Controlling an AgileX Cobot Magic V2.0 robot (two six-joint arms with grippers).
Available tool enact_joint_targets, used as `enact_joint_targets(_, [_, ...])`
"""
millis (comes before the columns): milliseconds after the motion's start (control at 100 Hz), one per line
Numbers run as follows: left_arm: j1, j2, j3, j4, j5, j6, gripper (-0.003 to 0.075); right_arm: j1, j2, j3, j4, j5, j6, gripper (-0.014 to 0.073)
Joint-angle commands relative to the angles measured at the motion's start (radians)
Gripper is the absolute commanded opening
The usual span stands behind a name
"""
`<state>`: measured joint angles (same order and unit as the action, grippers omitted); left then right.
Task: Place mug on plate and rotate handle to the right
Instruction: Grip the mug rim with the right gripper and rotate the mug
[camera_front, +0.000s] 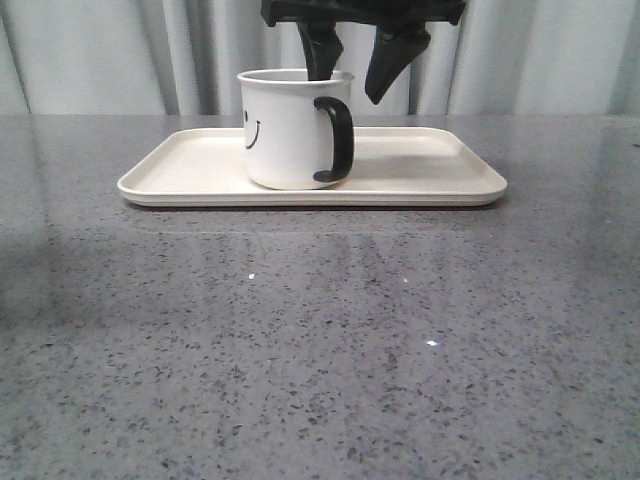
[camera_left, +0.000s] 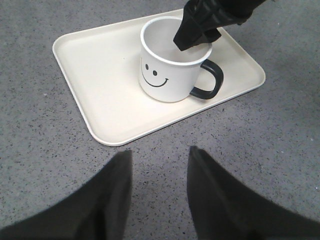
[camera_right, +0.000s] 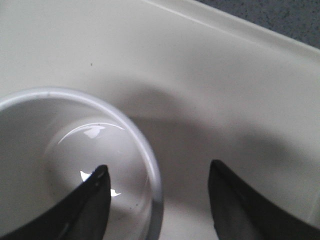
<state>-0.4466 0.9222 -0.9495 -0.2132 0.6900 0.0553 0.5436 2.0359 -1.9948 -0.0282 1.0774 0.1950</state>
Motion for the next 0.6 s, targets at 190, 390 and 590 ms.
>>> enact_joint_targets(190, [-0.004, -0.012, -0.026, -0.019, -0.094, -0.006, 0.0261, -0.008, -0.055, -0.034, 0.010, -0.031, 0.002, 0.0100])
enact_joint_targets(390, [-0.004, -0.012, -0.026, -0.019, -0.088, -0.006, 0.0261, -0.013, -0.055, -0.034, 0.012, -0.031, 0.009, -0.0065])
enact_joint_targets(590, [-0.004, -0.012, -0.026, -0.026, -0.084, -0.006, 0.0261, -0.013, -0.056, -0.069, 0.002, -0.014, -0.033, -0.0069])
